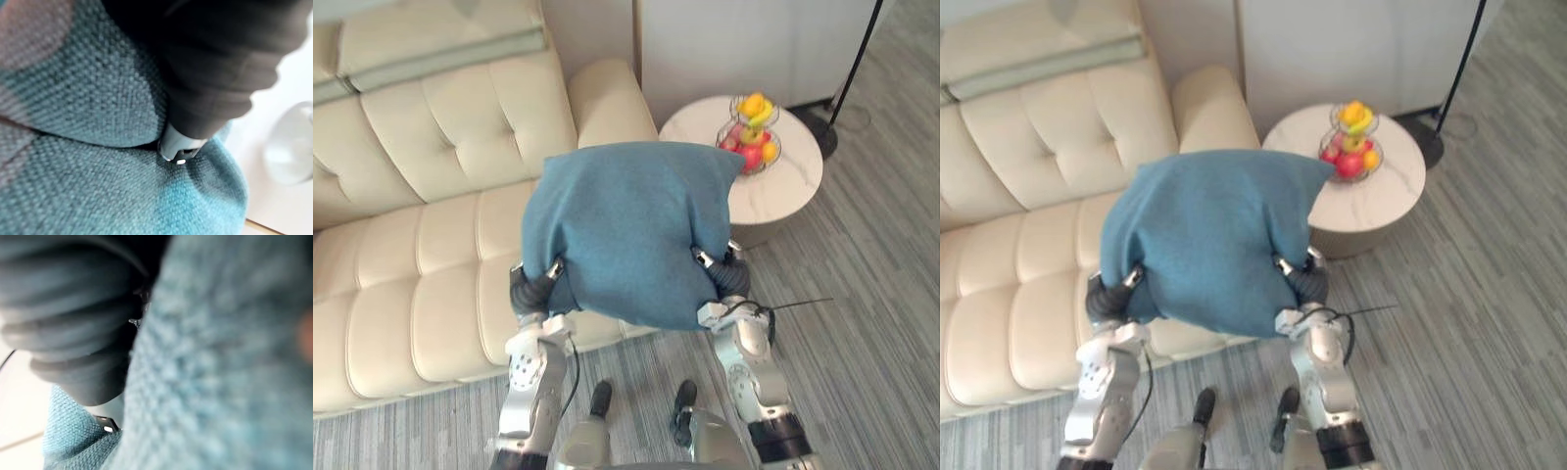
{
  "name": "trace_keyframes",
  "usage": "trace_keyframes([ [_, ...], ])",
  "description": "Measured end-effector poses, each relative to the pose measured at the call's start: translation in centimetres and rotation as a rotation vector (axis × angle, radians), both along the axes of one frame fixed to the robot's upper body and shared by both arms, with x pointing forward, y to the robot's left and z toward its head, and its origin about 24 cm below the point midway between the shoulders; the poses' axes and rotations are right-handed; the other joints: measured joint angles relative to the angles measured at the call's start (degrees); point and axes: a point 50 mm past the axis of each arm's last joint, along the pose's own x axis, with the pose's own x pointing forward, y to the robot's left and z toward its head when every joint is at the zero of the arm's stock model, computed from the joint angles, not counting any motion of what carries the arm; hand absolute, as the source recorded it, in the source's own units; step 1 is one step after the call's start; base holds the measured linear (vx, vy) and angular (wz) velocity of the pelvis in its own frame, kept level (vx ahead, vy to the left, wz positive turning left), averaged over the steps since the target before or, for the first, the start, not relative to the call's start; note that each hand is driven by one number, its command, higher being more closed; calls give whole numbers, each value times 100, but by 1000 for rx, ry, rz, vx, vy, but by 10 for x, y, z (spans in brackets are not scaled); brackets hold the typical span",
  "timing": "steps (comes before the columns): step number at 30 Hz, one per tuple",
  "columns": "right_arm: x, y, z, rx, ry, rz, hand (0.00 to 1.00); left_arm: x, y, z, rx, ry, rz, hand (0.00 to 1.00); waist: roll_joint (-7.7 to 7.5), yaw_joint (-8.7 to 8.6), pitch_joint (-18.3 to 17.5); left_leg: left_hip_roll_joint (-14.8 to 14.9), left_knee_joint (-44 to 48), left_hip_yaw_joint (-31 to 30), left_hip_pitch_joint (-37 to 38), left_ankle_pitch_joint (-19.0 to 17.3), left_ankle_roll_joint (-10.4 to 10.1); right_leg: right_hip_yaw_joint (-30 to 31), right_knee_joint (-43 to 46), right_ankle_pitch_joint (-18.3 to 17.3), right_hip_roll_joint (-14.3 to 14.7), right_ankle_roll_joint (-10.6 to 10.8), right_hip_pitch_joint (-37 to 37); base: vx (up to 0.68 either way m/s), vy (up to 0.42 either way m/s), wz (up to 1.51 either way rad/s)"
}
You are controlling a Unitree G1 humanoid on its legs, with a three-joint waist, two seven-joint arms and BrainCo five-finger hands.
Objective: Pick up cushions and gather them together orderly.
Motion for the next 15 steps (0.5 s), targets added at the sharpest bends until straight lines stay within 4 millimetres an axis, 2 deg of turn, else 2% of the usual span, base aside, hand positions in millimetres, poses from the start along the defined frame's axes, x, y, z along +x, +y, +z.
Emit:
trace_keyframes([
  [5, -16, 2, -6, -32, 4, 34, 100, -20, 4, -15, 6, 61, -16, 100, 16, 23, -340, 20, 168, 0, 203, -233, 107, -70, -206, -52, 40, 46, 417, 0, 0, 0],
  [9, -21, 2, -7, -33, 8, 38, 100, -28, 4, -22, -15, 89, -27, 100, 42, 27, -380, -16, 612, -54, 79, -456, 210, -277, -176, -76, -18, 67, 635, 13, 13, 27],
  [10, -22, 0, -6, -34, -1, 34, 100, -27, 3, -21, -23, 87, -33, 100, 35, -44, -385, 0, 830, 86, -126, -564, 445, -541, -166, -79, -142, 34, 687, 10, 55, 78],
  [11, -22, 0, -6, -34, -4, 33, 100, -27, 3, -21, -25, 85, -36, 100, 29, -66, -386, 54, 896, 249, -193, -608, 526, -630, -159, -84, -195, 30, 690, -23, 107, 125],
  [12, -22, -4, -5, -41, -13, 21, 100, -26, 2, -22, -32, 84, -47, 100, 26, -122, -386, 365, 1194, 1102, -445, -664, 722, -922, -56, -149, -409, 34, 692, -24, 80, 93],
  [14, -21, -7, -5, -51, -12, 10, 100, -26, 0, -26, -43, 99, -52, 100, 44, -115, -402, 573, 1270, 1723, -539, -653, 769, -1073, -3, -211, -593, 69, 712, 9, 149, 84],
  [15, -20, -10, -5, -53, -13, -1, 100, -26, -2, -30, -59, 114, -56, 100, 27, -119, -390, 659, 1258, 2020, -547, -608, 823, -1152, 1, -214, -753, 178, 768, 56, 264, 79],
])
